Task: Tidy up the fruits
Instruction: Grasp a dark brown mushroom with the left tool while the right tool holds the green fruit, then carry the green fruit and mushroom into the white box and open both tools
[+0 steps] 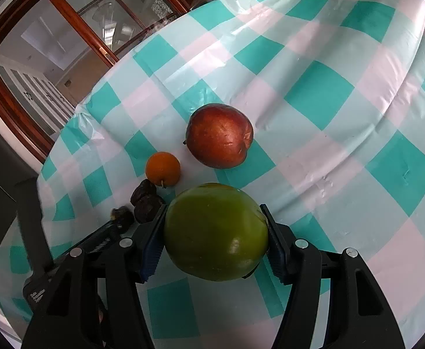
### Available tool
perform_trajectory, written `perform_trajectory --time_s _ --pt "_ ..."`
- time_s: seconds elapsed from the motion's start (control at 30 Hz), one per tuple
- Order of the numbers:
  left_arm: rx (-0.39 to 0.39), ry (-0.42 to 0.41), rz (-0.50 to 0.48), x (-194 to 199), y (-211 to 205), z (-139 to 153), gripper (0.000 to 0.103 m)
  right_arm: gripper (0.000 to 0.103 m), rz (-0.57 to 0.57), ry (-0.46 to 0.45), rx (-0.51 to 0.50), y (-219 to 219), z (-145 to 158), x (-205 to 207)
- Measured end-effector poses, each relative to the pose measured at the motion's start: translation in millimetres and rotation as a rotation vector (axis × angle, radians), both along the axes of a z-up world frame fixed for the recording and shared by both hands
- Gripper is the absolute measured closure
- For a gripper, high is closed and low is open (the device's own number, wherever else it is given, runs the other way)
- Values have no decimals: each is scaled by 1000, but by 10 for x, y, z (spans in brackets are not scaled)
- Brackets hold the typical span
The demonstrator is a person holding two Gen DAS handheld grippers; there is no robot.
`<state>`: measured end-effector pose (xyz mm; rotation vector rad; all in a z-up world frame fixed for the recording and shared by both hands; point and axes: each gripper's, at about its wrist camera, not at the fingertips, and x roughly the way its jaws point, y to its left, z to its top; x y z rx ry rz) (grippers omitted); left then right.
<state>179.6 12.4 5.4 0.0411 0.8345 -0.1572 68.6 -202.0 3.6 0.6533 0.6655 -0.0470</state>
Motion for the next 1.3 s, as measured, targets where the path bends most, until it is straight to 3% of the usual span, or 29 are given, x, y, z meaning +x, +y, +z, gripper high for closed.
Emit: perform_trajectory --time_s 0.33,0.6,1.3 --pt "9 -13 60 -795 188 111 63 43 -13 -5 33 -73 -42 -30" --pt "-57 18 99 -1491 396 68 63 43 4 -8 25 -46 -28 -15" --pt "-89 44 96 -1453 361 60 63 43 7 -69 -36 27 67 -111"
